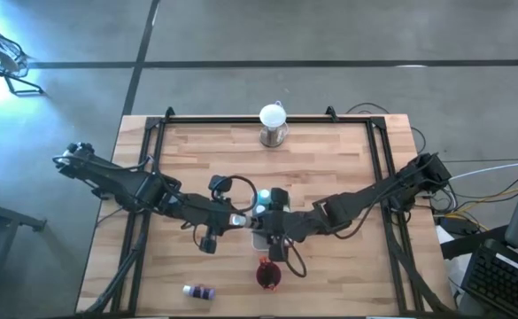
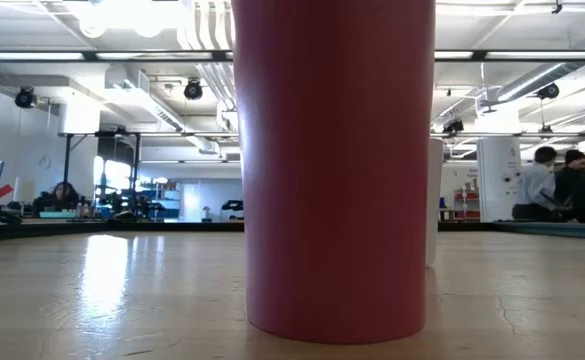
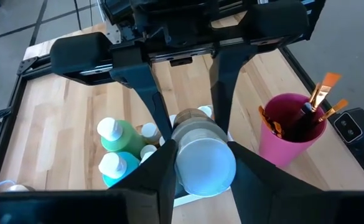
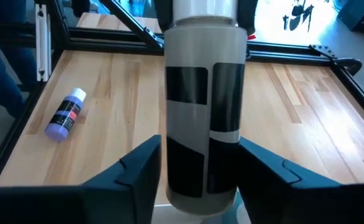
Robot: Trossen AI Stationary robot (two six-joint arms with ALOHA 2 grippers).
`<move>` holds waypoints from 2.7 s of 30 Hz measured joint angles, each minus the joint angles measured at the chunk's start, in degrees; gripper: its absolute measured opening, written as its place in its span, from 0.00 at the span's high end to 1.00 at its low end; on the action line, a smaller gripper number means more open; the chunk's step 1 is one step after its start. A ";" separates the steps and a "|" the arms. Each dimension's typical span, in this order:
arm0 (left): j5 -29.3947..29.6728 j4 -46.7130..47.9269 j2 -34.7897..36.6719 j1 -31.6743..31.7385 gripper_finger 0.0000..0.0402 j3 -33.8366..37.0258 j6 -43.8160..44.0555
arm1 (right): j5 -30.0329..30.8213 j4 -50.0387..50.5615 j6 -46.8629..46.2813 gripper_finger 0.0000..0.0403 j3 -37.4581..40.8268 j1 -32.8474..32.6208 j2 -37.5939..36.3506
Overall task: Pick & Place Paint Supplies
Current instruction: Put the gray paint bottle into the white bin
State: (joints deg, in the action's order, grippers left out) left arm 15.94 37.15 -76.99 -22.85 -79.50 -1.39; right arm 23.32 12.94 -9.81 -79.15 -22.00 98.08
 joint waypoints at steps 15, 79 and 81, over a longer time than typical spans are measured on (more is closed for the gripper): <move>0.20 -0.78 0.07 0.00 0.69 -0.01 -0.52 | 0.17 -4.55 2.24 0.40 -0.02 0.50 0.04; -0.04 9.85 0.33 -0.02 0.69 -0.63 4.09 | 1.06 29.49 -10.85 0.34 -13.14 -1.09 0.02; -0.02 10.12 0.37 0.00 0.69 0.20 4.70 | 2.00 33.60 -13.62 0.36 -13.14 -1.30 -0.10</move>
State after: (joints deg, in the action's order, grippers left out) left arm 15.92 47.26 -76.62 -22.85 -79.30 3.31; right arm 25.32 46.53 -23.42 -92.29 -23.30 97.99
